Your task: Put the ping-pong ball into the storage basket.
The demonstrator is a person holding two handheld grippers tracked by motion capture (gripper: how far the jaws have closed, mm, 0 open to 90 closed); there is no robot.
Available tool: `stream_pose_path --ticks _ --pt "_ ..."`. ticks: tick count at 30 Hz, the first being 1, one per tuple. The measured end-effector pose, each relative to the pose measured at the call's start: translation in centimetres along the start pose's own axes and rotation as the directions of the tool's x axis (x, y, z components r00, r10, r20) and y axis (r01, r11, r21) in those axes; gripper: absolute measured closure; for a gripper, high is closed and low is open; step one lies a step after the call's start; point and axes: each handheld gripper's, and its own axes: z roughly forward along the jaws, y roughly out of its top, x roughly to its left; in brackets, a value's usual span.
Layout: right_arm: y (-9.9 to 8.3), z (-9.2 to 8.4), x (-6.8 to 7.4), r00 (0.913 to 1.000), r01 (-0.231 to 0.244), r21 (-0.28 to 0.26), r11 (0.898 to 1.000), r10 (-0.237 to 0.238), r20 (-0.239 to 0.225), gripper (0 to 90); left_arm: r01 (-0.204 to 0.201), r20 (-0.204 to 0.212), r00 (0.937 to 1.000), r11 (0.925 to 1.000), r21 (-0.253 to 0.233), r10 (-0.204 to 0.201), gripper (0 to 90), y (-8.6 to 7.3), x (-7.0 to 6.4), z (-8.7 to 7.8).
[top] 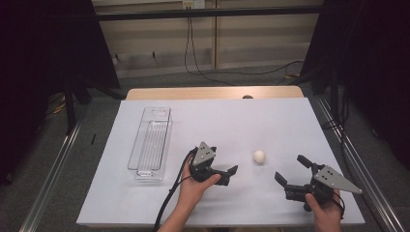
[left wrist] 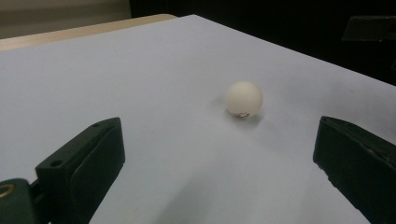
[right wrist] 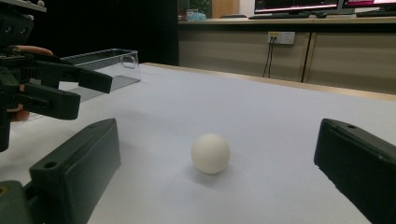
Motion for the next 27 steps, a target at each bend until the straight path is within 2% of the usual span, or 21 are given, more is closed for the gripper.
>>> stream_pose_path --ticks 10,14,20,25,27 --pt "0.0 -0.1 -0.1 1.0 0.001 0.001 1.0 -0.001 -0.003 0.1 -0.002 0.021 0.9998 1.0 -0.004 0.002 2.3 0.1 -0.1 0.7" --pt "0.0 -0.1 -0.1 1.0 0.005 0.001 1.0 -0.005 -0.006 0.2 0.0 0.003 1.0 1.0 0.009 0.0 2.3 0.2 -0.2 0.7" --pt "0.0 0.0 0.0 1.0 -0.003 -0.001 1.0 0.003 -0.005 0.2 0.004 0.007 1.0 1.0 0.0 -0.004 2.3 0.3 -0.2 1.0" --pt "0.0 0.0 0.0 1.0 -0.003 0.0 1.0 0.003 -0.005 0.2 -0.015 0.006 0.9999 0.9997 0.019 0.015 2.3 0.4 -0.2 1.2" --pt "0.0 0.0 0.0 1.0 -0.003 -0.002 1.0 0.003 -0.003 0.2 -0.008 0.01 0.9999 0.9998 0.017 0.008 2.3 0.4 -0.3 1.4"
